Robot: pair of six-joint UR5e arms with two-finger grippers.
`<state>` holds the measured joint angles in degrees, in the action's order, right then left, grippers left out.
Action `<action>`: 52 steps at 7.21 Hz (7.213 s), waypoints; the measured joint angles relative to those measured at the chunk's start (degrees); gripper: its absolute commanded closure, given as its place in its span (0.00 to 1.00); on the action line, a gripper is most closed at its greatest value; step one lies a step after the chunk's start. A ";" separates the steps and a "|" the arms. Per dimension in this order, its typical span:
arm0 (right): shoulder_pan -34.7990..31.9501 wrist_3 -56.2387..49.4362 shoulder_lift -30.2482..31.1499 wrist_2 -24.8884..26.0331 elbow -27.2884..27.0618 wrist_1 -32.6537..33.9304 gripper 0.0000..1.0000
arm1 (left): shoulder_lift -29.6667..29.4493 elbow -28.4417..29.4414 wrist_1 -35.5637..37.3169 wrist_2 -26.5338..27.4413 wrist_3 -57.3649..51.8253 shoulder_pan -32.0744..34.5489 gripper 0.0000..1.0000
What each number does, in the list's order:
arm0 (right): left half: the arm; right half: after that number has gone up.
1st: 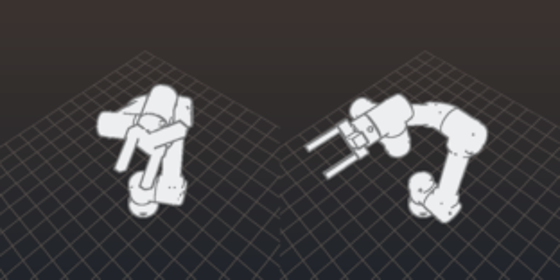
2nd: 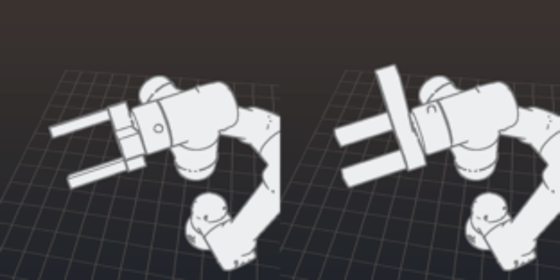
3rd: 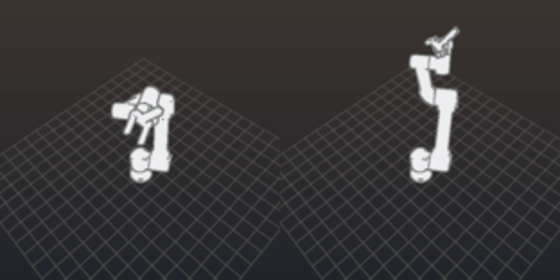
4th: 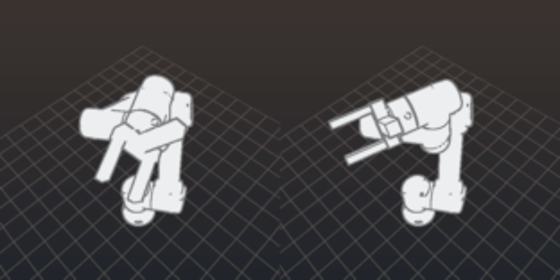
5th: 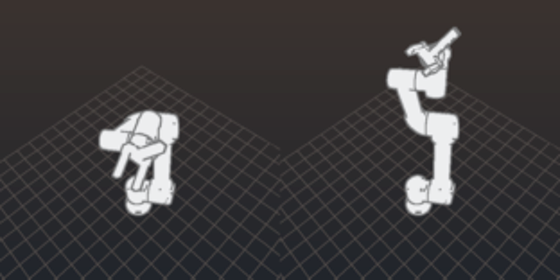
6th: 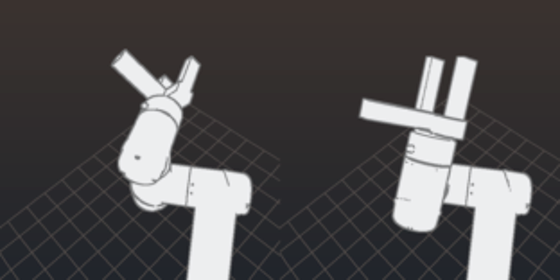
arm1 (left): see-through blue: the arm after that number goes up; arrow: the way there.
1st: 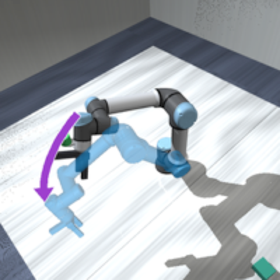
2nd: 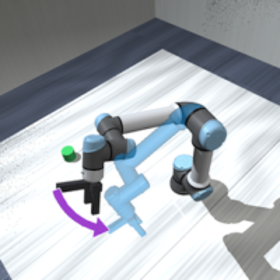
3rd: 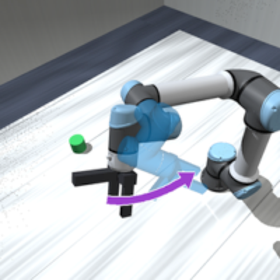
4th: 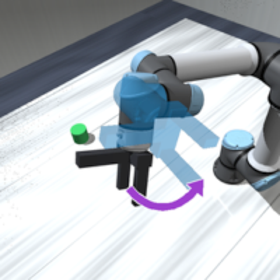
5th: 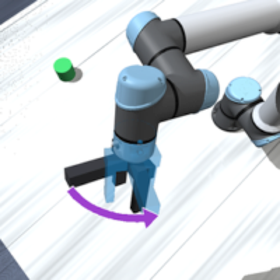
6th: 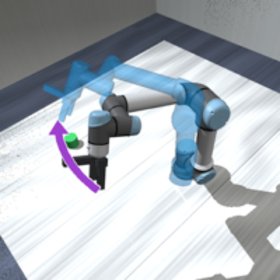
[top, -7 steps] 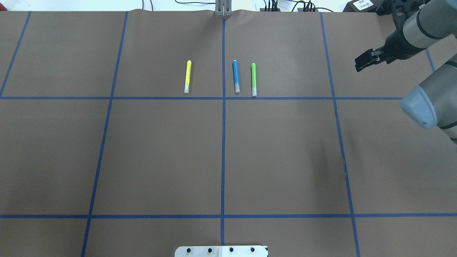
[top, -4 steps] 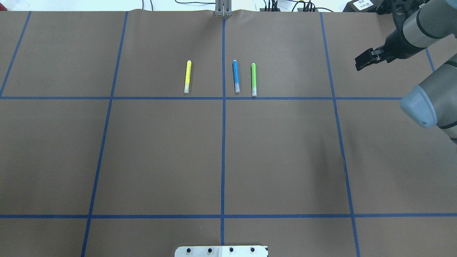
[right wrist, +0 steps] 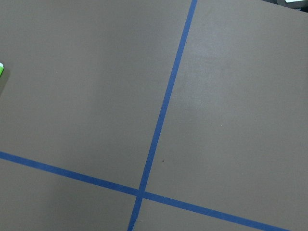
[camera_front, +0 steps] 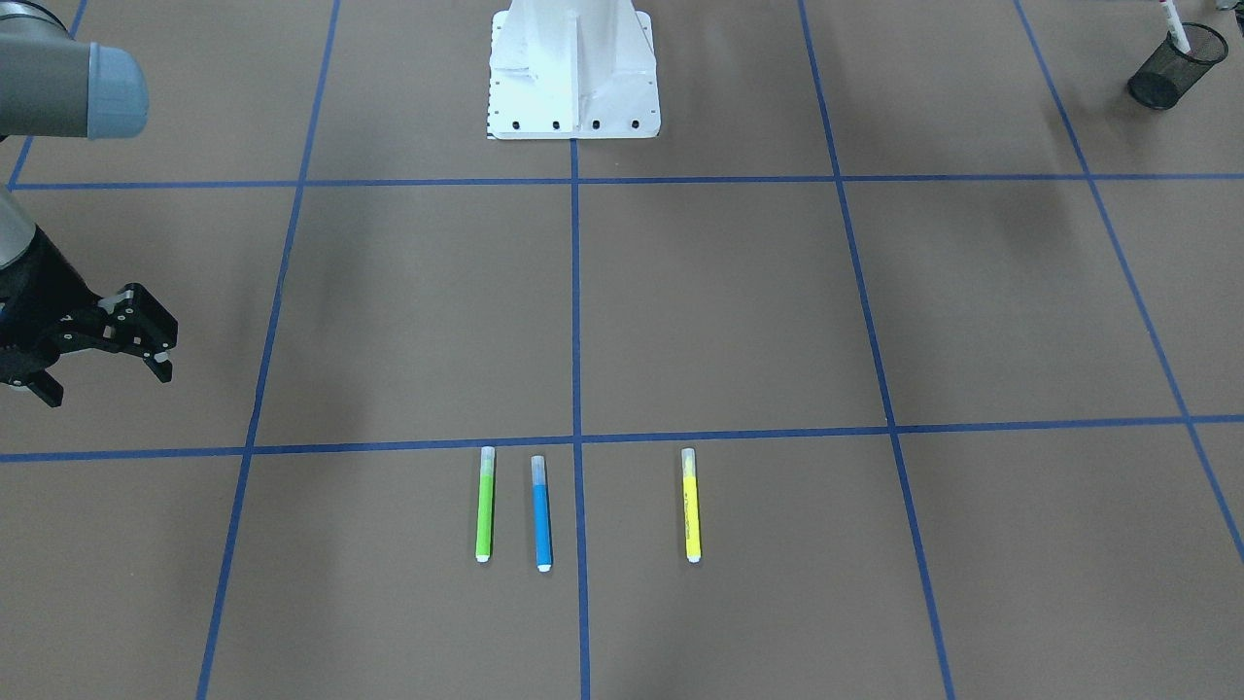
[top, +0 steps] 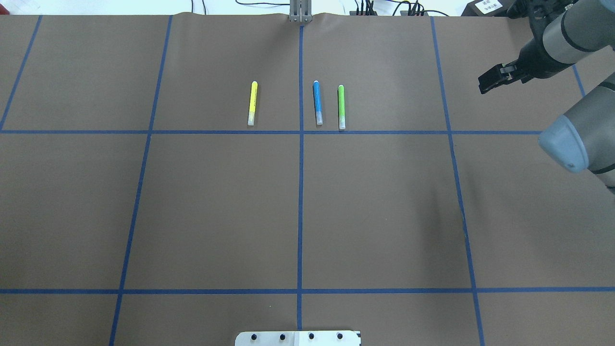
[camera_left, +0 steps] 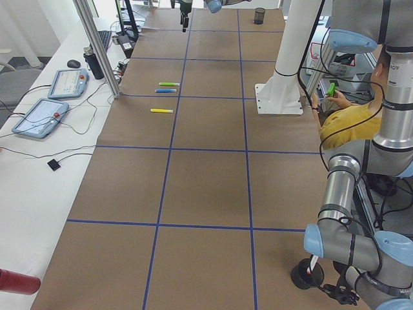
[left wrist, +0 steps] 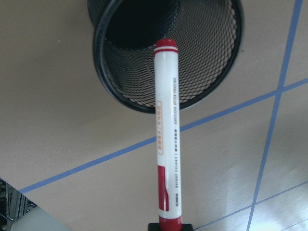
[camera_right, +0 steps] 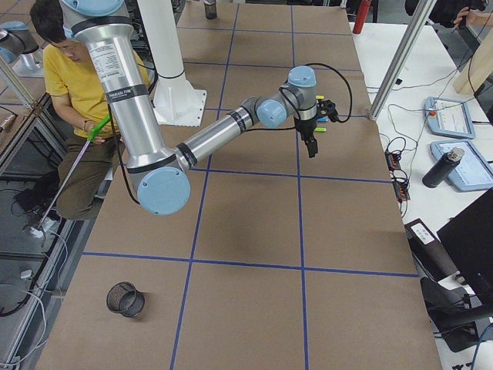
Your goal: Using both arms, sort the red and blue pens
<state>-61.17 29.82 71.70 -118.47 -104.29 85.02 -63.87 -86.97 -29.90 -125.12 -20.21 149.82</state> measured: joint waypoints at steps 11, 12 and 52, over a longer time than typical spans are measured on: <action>0.00 0.62 -0.33 0.35 0.28 0.06 0.00 | -7.03 -5.69 -0.74 -0.14 -0.08 0.02 0.00; 0.00 0.65 -0.30 0.35 0.30 0.08 0.00 | -7.18 -10.32 -1.48 -0.06 -0.14 -0.12 0.00; 21.47 30.56 -42.28 6.47 55.24 -16.18 0.64 | -17.08 -16.82 -64.82 -11.82 14.41 -58.51 0.00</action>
<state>-39.70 60.38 29.42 -112.00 -49.05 68.84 -80.95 -103.79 -94.72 -136.93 -5.80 91.32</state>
